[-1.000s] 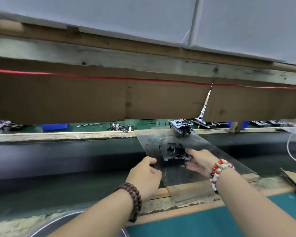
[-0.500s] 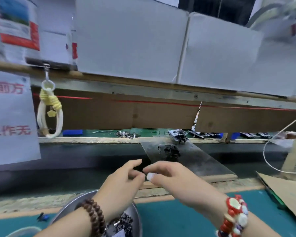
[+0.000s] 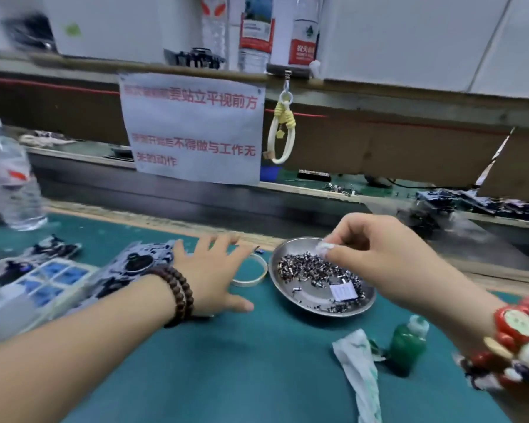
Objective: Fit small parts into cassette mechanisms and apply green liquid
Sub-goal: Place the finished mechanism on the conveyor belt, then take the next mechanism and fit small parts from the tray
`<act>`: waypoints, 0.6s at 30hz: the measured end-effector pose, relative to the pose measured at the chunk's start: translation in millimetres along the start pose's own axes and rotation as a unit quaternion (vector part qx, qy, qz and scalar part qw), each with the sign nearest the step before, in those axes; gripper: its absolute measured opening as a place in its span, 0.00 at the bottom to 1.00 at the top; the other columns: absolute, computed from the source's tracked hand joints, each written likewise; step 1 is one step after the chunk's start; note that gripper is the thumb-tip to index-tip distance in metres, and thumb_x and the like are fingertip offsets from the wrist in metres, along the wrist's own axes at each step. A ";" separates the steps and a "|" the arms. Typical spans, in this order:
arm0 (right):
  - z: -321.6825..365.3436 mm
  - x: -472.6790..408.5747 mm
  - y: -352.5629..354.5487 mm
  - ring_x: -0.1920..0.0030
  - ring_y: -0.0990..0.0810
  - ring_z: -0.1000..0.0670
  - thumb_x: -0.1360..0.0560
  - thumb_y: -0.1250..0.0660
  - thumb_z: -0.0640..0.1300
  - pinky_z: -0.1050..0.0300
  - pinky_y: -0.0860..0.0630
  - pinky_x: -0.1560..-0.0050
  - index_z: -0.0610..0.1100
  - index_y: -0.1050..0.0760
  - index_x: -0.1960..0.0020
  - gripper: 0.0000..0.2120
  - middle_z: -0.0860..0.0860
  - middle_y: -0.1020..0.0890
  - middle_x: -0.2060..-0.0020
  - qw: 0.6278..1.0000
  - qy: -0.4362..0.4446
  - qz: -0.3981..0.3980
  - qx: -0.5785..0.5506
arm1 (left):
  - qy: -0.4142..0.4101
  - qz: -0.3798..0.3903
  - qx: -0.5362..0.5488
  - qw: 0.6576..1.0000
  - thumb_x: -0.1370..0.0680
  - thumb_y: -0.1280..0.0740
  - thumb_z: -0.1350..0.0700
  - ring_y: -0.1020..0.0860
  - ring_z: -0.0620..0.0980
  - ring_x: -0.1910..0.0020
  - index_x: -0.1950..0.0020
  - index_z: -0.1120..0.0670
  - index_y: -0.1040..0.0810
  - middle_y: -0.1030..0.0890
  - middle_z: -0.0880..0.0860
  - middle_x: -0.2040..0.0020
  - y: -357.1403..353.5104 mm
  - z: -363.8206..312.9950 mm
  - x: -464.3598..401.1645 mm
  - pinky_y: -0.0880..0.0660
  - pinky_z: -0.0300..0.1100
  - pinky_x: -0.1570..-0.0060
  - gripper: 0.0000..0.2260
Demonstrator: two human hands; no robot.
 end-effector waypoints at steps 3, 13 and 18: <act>-0.9 -4.3 -40.8 0.69 0.26 0.63 0.32 0.30 0.51 0.70 0.32 0.66 0.49 0.27 0.69 0.11 0.59 0.22 0.73 0.999 -0.022 0.023 0.013 | 0.013 0.029 -0.012 0.999 0.34 0.33 0.33 0.55 0.51 0.25 0.26 0.41 0.53 0.55 0.46 0.25 -10.5 17.1 1.6 0.53 0.69 0.34 0.44; -15.9 -25.2 -124.1 0.57 0.25 0.57 0.28 0.30 0.43 0.64 0.31 0.56 0.50 0.23 0.63 0.06 0.57 0.21 0.61 0.994 -0.044 0.096 0.033 | 0.040 0.157 -0.045 0.986 0.37 0.27 0.35 0.54 0.60 0.25 0.25 0.46 0.64 0.57 0.55 0.23 -21.1 44.6 -20.1 0.50 0.61 0.29 0.56; -26.5 -38.2 -120.3 0.54 0.23 0.54 0.26 0.34 0.44 0.61 0.28 0.51 0.50 0.20 0.56 0.05 0.54 0.18 0.55 0.993 -0.055 0.073 0.069 | 0.000 0.202 -0.033 0.979 0.36 0.25 0.40 0.47 0.54 0.25 0.26 0.48 0.68 0.54 0.53 0.23 -17.0 56.8 -29.3 0.44 0.53 0.28 0.58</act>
Point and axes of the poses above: each hand's wrist, its own x-axis away from the middle knuckle, its own y-axis out of the back of the hand, z = x × y, the point moved 2 cm from there along -x, towards the middle knuckle
